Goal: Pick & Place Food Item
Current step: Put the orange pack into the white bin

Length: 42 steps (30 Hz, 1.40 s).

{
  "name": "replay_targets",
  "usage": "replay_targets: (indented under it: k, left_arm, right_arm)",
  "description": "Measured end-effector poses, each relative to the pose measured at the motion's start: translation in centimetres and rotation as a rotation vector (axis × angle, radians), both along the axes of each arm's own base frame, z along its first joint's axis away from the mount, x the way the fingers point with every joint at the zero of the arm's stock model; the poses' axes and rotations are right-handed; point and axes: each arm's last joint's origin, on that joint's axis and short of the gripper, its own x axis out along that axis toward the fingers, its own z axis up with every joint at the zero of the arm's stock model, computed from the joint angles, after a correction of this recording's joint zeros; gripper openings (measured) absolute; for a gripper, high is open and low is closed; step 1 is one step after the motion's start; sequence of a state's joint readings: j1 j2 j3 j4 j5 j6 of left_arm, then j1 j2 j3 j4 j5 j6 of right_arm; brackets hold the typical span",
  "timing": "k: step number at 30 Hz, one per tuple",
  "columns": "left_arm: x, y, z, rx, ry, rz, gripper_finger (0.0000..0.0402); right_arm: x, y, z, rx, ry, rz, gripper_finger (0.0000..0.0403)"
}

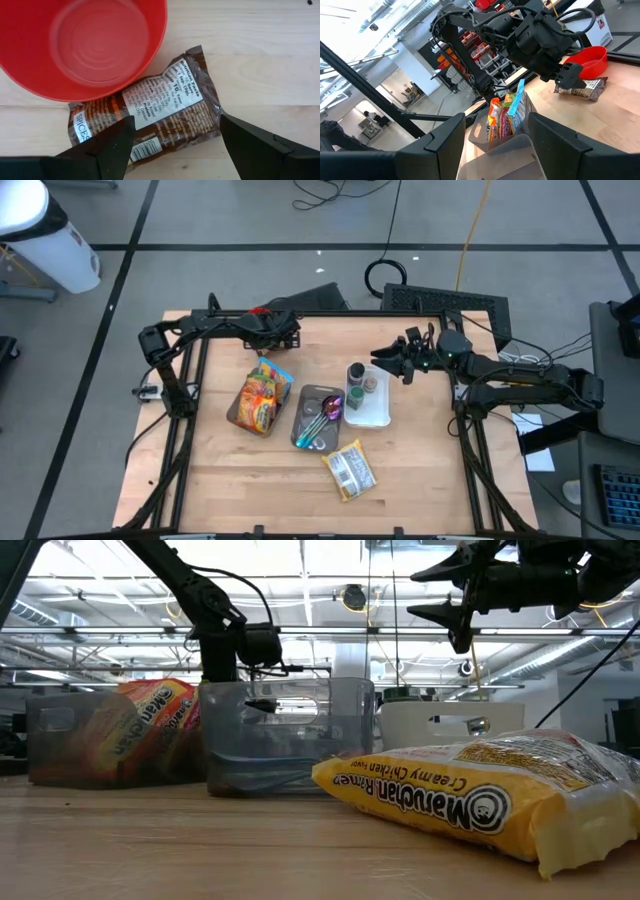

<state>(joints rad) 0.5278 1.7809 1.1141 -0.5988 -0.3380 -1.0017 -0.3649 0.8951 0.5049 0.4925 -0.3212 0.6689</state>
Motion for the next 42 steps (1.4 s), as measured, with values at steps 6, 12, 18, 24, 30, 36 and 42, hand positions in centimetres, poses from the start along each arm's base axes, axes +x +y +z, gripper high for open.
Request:
replay_targets:
  k: [6, 12, 18, 24, 30, 36, 42]
  left_arm:
    - [0.0, 0.1, -0.3, 0.007, 0.017, 0.003, 0.0296]
    - [0.5, 0.0, -1.9, -0.039, 0.035, 0.011, 0.0296]
    - [1.3, -0.7, -1.9, -0.004, 0.006, -0.010, 0.0296]
    - [2.8, -1.3, -1.6, -0.007, -0.109, -0.082, 0.0296]
    - [4.4, -2.0, -1.1, -0.002, -0.235, -0.198, 0.0296]
    - [5.8, -2.4, -0.1, 0.011, -0.325, -0.319, 0.0296]
    - [7.7, -1.2, 3.9, 0.095, -0.354, -0.551, 0.0296]
  right_arm:
    - [0.0, 0.1, 0.0, 0.003, 0.001, 0.026, 0.0210]
    - [0.0, 0.1, 0.0, 0.011, 0.003, 0.034, 0.0210]
    - [0.0, 0.2, 0.0, 0.027, 0.004, 0.052, 0.0210]
    - [0.0, 0.2, 0.0, 0.003, 0.005, 0.051, 0.0210]
    - [0.0, 0.2, -0.1, -0.005, 0.009, 0.050, 0.0210]
    - [0.0, 0.2, -0.1, -0.004, 0.012, 0.049, 0.0210]
    - [0.0, 0.1, -0.1, -0.003, 0.014, 0.049, 0.0210]
